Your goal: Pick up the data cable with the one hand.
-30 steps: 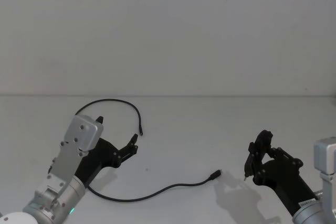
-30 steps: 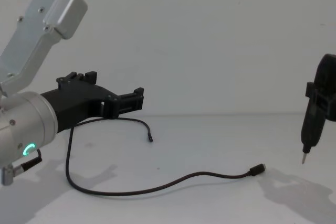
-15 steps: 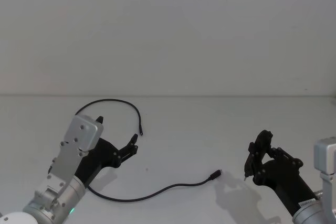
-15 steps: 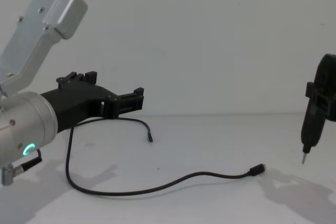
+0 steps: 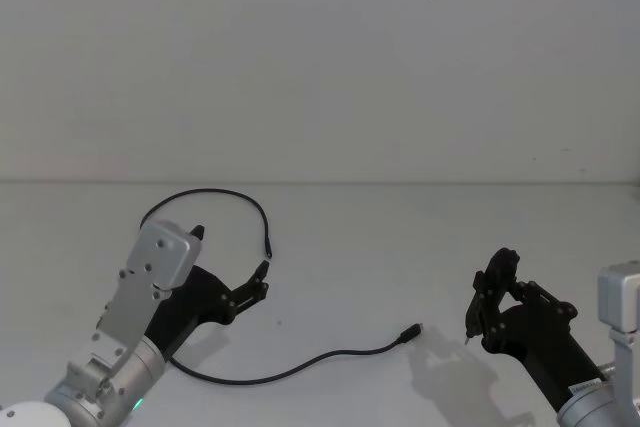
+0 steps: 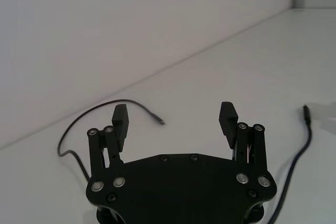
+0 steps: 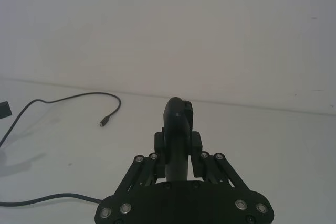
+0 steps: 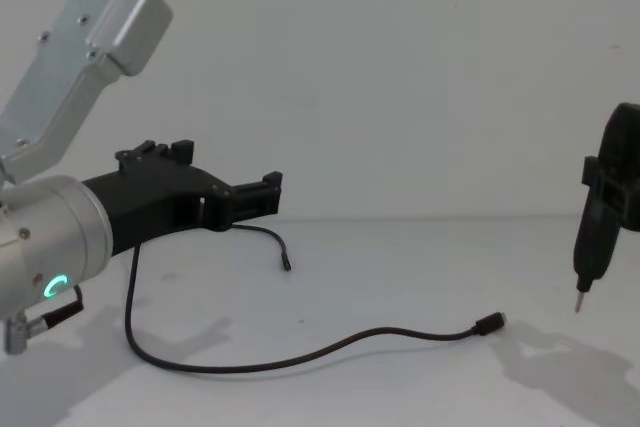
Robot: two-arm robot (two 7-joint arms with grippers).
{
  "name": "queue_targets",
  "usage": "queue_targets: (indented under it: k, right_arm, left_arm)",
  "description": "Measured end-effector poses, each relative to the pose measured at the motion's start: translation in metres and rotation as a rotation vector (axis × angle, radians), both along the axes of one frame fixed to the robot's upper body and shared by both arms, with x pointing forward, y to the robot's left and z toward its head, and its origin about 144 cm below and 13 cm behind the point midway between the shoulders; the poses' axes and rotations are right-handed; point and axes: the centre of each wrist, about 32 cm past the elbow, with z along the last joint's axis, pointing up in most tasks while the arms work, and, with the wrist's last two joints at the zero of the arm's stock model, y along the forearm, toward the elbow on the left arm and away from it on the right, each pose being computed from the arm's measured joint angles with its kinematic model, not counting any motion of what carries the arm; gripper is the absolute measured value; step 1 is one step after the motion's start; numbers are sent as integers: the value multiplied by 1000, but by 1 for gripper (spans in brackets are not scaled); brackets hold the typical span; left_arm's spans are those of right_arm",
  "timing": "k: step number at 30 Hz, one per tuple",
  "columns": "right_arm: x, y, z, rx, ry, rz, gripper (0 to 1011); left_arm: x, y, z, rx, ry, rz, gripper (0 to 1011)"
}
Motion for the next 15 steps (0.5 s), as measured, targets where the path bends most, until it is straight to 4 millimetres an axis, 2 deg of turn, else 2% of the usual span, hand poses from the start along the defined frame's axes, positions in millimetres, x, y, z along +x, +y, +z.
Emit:
queue_targets:
  k: [15]
  right_arm:
    - [0, 0, 0, 0, 0, 0, 263]
  left_arm:
    - [7, 16, 14, 54, 71, -176, 1004]
